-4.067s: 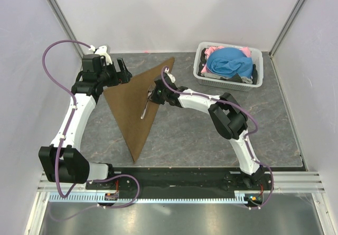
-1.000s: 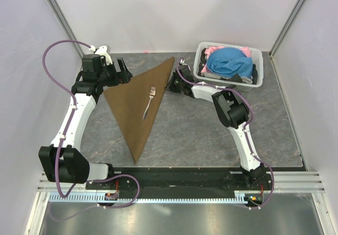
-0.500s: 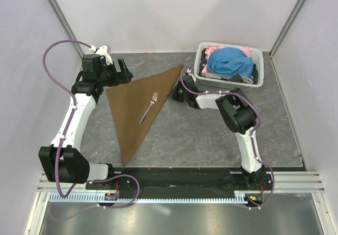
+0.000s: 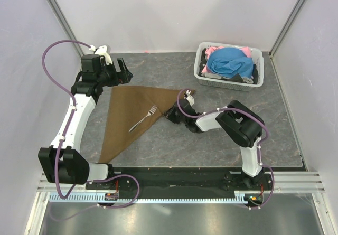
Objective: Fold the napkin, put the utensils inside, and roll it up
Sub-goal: Fold the napkin
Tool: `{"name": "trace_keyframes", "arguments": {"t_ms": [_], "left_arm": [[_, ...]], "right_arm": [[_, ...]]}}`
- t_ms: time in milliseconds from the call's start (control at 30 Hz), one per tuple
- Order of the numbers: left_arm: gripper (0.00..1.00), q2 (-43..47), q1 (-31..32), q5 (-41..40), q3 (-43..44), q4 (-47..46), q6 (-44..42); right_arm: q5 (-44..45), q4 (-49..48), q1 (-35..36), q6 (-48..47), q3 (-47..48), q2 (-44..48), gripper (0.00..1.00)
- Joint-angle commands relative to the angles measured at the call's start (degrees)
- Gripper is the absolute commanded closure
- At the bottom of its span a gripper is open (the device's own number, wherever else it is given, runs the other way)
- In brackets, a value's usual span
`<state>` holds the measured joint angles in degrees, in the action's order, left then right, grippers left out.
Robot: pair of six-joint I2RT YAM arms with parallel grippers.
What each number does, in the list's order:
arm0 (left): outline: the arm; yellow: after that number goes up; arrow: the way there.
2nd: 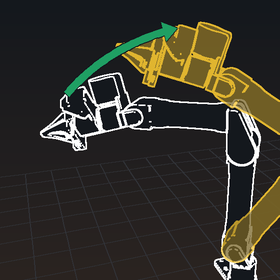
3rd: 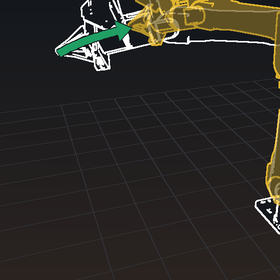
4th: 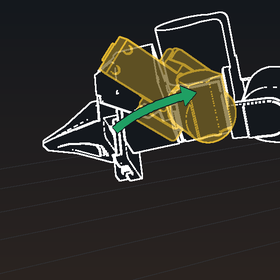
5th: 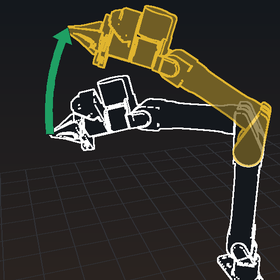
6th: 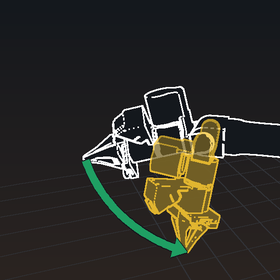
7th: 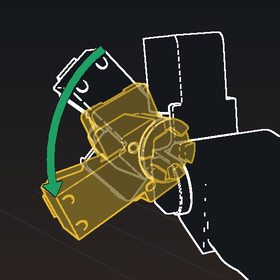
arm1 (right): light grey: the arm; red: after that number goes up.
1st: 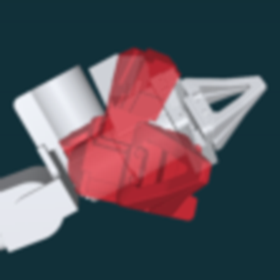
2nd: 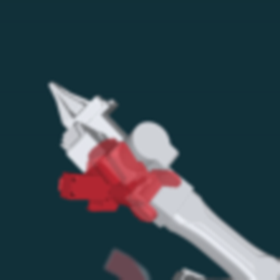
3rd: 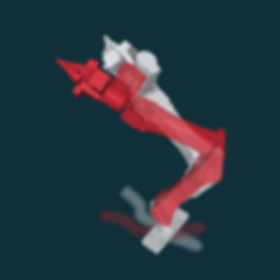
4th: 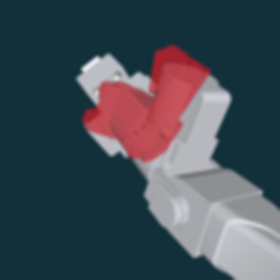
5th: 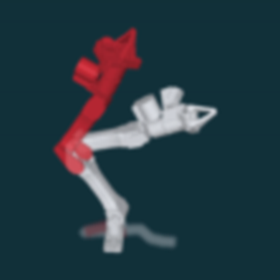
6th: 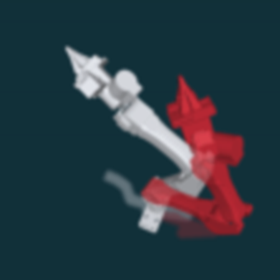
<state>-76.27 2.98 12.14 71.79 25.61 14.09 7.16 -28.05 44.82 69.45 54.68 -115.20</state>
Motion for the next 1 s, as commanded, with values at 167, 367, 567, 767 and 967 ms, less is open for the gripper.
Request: {"name": "trace_keyframes", "arguments": {"t_ms": [167, 367, 567, 767, 967], "left_arm": [[0.03, 1.4, -0.3, -0.8, 0.7, -1.7, 1.0], [0.03, 0.2, -0.3, 0.7, 0.8, -1.9, 1.6], [0.03, 0.0, -0.3, 1.3, 0.5, -2.1, 1.9], [0.03, -0.5, -0.3, 1.7, 0.5, -2.1, 2.1], [0.03, -0.5, -0.3, 1.5, 0.5, -2.1, 2.0]], "right_arm": [[5.6, 10.5, -1.7, -9.1, -1.5, 10.9, 0.59], [0.3, 11.4, -9.4, -14.6, -1.2, 15.5, 0.47], [-10.6, 14.4, -12.6, -26.4, 10.1, 7.8, 0.43], [-12.3, 11.6, -12.6, -29.4, 18.4, -0.1, 0.42], [-10.1, 13.7, -12.6, -29.5, 23.9, -7.1, 0.42]]}}
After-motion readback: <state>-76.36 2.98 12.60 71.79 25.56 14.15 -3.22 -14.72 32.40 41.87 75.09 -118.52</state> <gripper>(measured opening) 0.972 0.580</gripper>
